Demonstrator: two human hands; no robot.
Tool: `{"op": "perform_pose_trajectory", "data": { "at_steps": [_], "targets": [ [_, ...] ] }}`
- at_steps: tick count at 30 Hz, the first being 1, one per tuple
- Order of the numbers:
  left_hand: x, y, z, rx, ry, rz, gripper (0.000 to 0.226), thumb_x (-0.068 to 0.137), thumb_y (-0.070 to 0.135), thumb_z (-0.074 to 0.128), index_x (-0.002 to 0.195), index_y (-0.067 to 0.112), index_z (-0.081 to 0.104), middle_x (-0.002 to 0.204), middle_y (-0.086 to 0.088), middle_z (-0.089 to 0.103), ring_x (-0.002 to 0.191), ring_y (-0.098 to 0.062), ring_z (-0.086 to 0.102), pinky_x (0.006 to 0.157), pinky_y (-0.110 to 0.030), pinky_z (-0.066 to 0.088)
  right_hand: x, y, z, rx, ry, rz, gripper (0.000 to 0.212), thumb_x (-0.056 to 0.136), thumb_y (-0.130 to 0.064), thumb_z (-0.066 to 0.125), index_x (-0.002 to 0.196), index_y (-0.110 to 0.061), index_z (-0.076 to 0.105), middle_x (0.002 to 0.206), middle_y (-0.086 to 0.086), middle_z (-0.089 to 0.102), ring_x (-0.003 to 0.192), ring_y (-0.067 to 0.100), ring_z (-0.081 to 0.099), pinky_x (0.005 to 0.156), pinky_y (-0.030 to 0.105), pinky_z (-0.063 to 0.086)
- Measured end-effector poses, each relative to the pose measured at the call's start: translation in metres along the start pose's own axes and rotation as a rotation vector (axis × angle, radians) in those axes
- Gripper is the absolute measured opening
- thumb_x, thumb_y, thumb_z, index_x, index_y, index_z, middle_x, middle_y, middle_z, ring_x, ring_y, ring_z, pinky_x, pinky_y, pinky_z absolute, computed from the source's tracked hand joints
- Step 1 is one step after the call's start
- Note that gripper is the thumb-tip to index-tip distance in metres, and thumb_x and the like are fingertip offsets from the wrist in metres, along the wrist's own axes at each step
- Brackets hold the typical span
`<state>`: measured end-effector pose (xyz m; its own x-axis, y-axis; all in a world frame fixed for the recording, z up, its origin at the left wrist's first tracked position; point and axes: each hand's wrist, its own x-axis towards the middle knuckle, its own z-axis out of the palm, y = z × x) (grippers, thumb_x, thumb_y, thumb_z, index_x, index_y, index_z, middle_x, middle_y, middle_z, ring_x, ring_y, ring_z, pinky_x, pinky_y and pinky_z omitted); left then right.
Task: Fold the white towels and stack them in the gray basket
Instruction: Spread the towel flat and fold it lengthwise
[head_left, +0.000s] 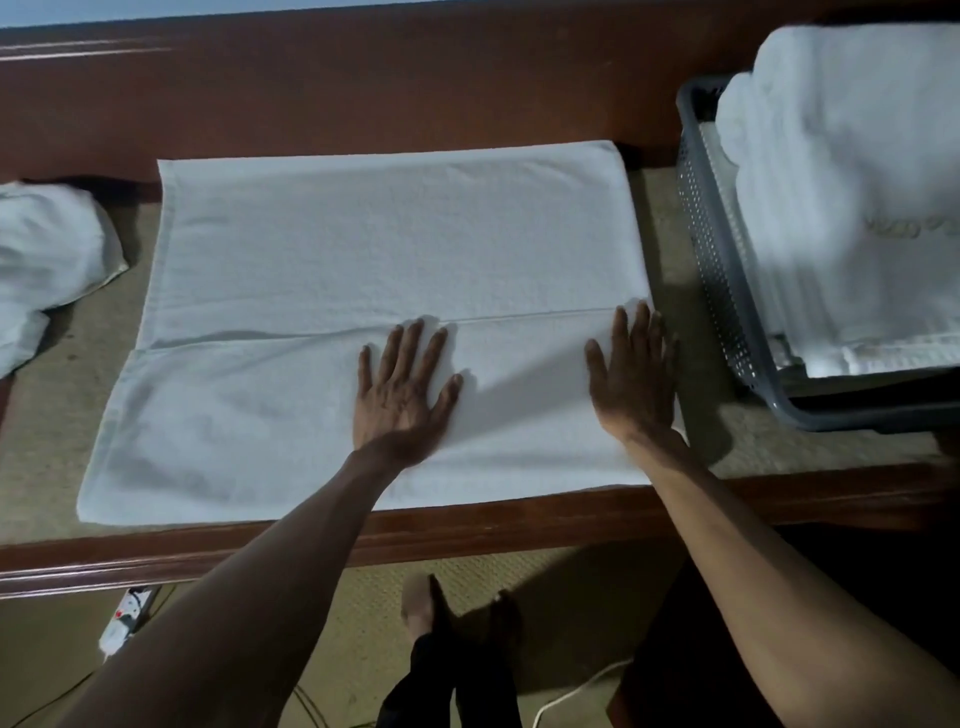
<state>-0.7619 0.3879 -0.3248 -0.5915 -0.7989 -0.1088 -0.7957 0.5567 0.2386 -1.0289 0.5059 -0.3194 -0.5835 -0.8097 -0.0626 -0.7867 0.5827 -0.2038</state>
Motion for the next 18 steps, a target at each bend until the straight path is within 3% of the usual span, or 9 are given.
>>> {"op": "perform_pose_trajectory", "data": {
  "at_steps": [7,13,18],
  "targets": [
    [-0.001,0.0,0.001,0.015,0.014,0.014,0.068,0.106,0.064,0.018,0.163,0.039,-0.007,0.172,0.007,-0.009,0.158,-0.015,-0.012,0.127,-0.055,0.003,-0.074,-0.05,0.025,0.018,-0.07,-0.446,0.064,0.108,-0.055,0.022,0.163,-0.023,0.016,0.17,0.013,0.002,0.158,0.028,-0.001,0.126,0.052,0.012],
    [-0.002,0.001,0.0,0.002,0.019,0.004,0.066,0.106,0.065,0.017,0.163,0.041,-0.004,0.172,0.009,-0.005,0.158,-0.013,-0.01,0.127,-0.053,0.001,-0.066,0.01,0.017,-0.045,-0.085,-0.372,0.067,0.105,-0.059,0.014,0.163,-0.029,0.003,0.171,0.007,-0.007,0.157,0.024,-0.006,0.127,0.051,0.007],
    [-0.002,0.002,-0.001,-0.005,0.027,0.002,0.065,0.105,0.066,0.017,0.163,0.041,-0.003,0.173,0.009,-0.004,0.158,-0.012,-0.01,0.128,-0.052,-0.001,-0.054,0.052,0.005,0.007,-0.062,-0.278,0.07,0.103,-0.061,0.011,0.163,-0.027,0.012,0.171,0.005,-0.001,0.158,0.023,-0.002,0.127,0.051,0.006]
  ]
}}
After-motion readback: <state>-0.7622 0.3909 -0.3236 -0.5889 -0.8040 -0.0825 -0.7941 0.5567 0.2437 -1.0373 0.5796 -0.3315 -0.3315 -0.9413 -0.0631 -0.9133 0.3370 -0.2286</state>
